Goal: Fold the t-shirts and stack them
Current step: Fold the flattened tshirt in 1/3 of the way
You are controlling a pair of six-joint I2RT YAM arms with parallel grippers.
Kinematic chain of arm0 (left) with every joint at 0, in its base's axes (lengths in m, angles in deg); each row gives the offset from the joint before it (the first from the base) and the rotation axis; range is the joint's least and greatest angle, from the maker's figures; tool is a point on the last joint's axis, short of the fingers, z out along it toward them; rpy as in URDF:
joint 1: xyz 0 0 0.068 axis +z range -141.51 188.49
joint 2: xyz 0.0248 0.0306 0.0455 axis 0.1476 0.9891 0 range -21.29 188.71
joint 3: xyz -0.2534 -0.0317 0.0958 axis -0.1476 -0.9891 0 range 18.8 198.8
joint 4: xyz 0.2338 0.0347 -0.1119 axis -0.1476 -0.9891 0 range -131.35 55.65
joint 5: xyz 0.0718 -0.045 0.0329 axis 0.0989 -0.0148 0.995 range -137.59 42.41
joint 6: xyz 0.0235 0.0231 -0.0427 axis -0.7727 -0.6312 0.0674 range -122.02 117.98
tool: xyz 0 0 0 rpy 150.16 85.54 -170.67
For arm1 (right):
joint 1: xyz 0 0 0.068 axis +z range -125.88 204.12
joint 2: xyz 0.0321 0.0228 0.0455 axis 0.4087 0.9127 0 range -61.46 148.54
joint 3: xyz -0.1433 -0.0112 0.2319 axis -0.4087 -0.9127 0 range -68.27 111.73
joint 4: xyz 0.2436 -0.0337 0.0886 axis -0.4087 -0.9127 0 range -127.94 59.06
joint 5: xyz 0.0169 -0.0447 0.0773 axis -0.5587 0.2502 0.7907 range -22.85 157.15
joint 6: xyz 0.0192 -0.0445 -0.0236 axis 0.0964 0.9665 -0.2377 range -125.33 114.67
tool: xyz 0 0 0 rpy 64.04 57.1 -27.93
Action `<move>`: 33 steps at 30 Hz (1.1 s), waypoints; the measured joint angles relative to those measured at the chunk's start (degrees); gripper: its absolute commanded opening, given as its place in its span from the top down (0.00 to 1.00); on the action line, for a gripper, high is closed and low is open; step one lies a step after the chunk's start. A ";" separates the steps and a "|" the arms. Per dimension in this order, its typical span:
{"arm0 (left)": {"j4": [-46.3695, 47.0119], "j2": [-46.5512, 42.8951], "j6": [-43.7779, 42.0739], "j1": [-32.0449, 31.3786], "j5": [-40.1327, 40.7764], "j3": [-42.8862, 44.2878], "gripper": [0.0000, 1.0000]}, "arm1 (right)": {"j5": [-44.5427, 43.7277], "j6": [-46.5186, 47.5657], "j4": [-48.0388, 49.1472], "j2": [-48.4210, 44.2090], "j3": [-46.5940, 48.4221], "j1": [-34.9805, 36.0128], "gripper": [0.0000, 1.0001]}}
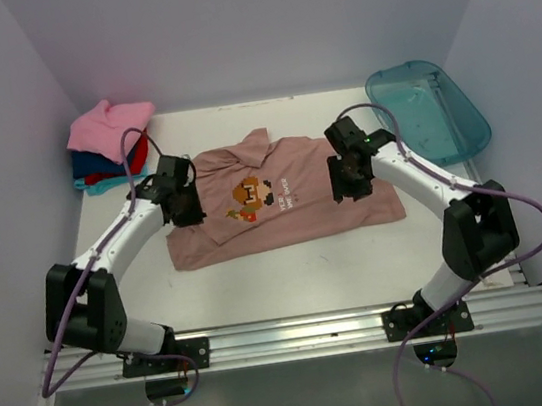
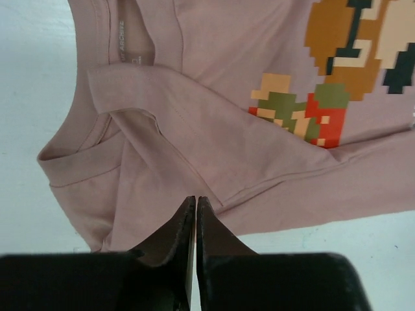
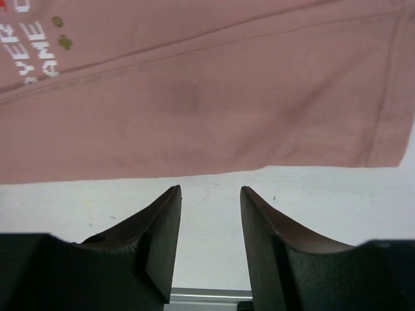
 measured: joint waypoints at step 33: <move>3.21 0.72 0.50 0.00 2.45 -14.91 1.00 | 16.94 0.22 5.75 38.07 42.53 27.52 0.66</move>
